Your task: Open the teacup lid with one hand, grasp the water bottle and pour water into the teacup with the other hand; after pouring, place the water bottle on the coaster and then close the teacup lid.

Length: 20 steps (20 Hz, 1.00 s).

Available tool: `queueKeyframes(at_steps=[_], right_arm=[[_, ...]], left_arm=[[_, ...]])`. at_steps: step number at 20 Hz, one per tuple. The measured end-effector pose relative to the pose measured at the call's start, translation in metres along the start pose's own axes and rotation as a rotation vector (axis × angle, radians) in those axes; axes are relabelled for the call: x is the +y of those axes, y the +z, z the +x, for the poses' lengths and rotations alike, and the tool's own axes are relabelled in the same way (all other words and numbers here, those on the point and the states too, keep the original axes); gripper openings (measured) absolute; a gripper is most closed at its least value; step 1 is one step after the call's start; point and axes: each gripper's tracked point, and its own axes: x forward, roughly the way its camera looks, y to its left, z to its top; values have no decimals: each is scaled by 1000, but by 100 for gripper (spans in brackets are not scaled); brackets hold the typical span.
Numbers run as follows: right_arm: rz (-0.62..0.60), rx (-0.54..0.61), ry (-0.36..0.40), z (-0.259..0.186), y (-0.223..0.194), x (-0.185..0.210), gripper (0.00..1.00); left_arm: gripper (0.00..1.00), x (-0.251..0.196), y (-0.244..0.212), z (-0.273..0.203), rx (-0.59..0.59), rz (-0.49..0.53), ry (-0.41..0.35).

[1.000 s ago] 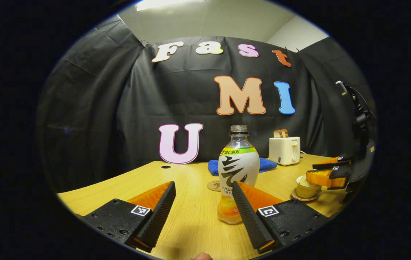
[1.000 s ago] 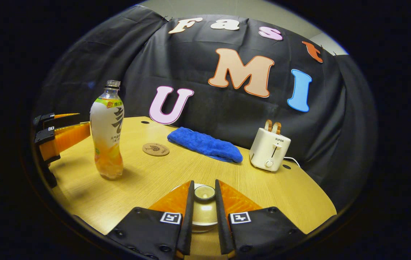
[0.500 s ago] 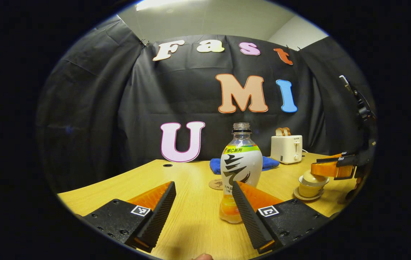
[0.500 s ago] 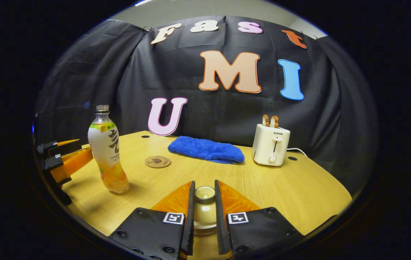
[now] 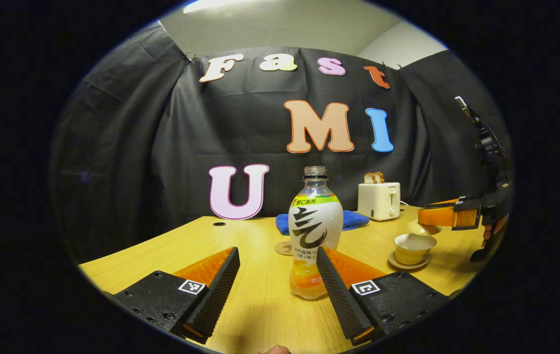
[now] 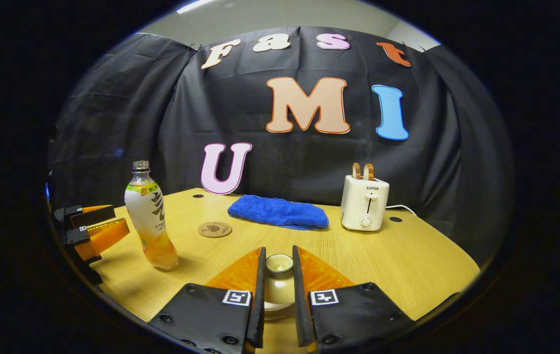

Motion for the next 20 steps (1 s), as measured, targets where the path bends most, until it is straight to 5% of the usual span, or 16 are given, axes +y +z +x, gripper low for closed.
queueKeyframes(at_steps=[16, 20], right_arm=[[60, -30, -51, -28, 8, -35, 31], [58, -32, -62, -34, 6, -38, 30]], left_arm=[[93, -36, -22, 36, 122, 15, -125], [84, -39, -18, 37, 107, 2, -127]])
